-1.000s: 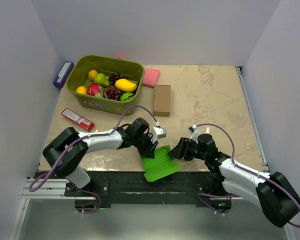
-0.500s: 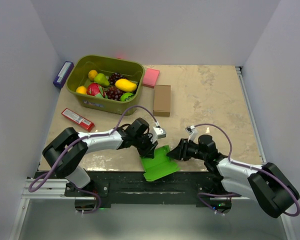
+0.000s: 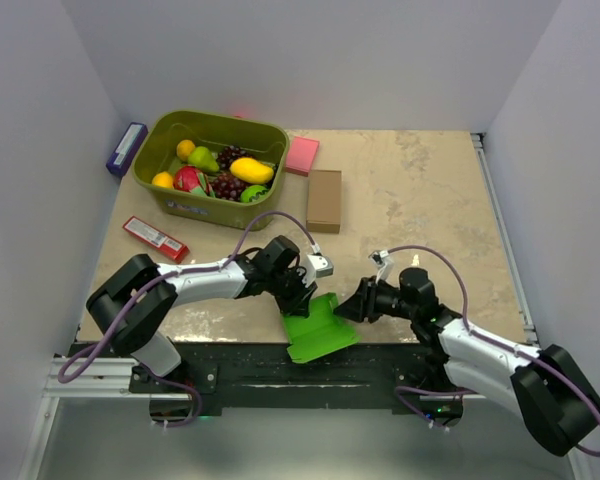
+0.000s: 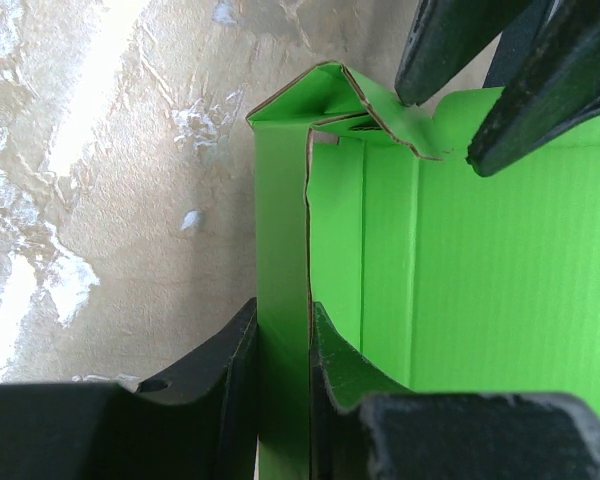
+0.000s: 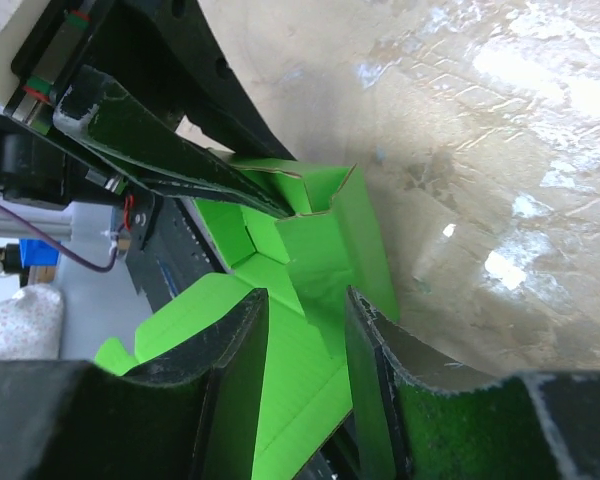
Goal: Fold the paper box
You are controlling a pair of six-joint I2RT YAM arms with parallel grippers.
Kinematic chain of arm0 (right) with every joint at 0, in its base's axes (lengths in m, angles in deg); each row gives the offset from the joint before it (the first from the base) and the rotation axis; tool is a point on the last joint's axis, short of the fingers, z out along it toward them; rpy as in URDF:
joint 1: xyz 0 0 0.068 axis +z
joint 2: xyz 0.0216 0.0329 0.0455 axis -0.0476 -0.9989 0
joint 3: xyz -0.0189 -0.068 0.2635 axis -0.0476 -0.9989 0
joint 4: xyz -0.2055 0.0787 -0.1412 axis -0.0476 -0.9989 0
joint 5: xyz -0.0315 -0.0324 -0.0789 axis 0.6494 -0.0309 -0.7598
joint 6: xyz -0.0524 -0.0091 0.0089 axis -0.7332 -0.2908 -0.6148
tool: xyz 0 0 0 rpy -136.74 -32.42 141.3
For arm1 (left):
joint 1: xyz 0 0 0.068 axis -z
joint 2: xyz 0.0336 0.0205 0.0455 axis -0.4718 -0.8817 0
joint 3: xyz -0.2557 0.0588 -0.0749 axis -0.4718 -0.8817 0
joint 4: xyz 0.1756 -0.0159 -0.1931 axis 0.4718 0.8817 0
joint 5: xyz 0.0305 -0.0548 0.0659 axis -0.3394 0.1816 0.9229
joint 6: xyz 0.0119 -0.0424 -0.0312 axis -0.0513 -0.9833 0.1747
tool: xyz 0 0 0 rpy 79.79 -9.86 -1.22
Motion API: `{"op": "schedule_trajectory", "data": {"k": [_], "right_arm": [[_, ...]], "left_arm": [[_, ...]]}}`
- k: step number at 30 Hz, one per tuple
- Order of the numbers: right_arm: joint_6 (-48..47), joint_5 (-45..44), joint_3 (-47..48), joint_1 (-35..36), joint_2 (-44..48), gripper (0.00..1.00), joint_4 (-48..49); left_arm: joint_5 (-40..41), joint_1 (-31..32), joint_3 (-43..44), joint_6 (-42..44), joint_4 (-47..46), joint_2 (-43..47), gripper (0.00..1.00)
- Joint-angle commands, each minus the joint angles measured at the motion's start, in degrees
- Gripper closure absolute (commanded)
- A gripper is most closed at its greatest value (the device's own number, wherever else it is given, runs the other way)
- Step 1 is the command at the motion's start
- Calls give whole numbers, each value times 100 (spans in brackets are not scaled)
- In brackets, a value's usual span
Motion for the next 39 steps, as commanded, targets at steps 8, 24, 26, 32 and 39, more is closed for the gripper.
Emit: {"op": "schedule_trajectory", "data": {"k": [8,24,26,32,39], "right_arm": [[-136,80,189,33,-539,67,314],[-120,-677,814,-37,-335,57,-1217],[30,-615,682,-63,-434,54,-726],[127,-694,576,-213,-461,53,-591],[225,-596,655,-424,93,39,-898]], "left_arm": [[637,18,-56,337,221,-139,98],[637,53,-74,355,212,-78,98],[637,62,-100,355,195,-52,98],[646,71,-92,364,194,-60,98],[646,71,-65,364,212,-104,98]]}}
